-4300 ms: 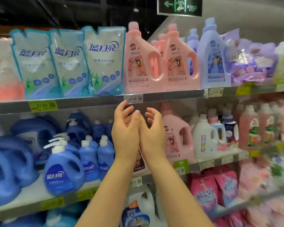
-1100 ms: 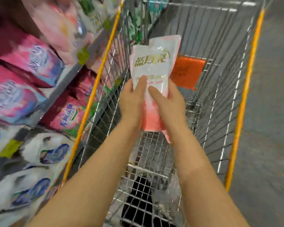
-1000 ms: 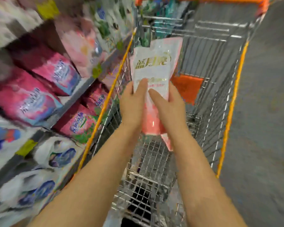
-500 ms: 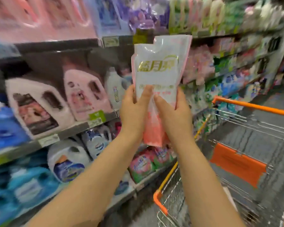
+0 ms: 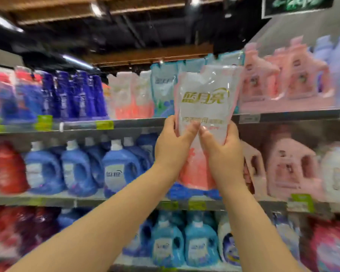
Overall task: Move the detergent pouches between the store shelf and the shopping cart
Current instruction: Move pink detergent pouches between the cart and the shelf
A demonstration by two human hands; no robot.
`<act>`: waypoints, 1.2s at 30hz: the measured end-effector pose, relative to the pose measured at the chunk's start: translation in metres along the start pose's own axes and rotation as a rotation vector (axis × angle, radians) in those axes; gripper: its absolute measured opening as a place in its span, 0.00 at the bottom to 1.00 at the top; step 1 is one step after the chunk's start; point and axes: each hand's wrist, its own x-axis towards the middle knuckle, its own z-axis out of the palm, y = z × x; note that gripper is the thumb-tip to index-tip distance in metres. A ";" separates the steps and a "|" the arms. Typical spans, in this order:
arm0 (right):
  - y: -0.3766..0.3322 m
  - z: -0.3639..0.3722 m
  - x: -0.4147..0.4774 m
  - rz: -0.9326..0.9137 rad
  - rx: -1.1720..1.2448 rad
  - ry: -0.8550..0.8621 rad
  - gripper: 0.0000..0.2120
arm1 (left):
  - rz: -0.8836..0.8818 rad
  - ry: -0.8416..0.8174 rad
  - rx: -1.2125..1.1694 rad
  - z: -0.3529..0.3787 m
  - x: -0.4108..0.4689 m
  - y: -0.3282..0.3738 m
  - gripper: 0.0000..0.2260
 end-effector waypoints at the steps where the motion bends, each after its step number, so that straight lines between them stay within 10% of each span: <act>1: 0.000 0.025 0.003 -0.004 0.022 -0.018 0.13 | 0.002 0.027 0.037 -0.022 0.011 -0.006 0.11; 22: 0.085 0.370 0.215 -0.251 0.082 -0.309 0.22 | -0.082 0.192 0.059 -0.210 0.324 -0.109 0.16; 36: 0.172 0.452 0.268 -0.107 -0.186 -0.301 0.28 | -0.058 -0.072 0.060 -0.237 0.444 -0.230 0.14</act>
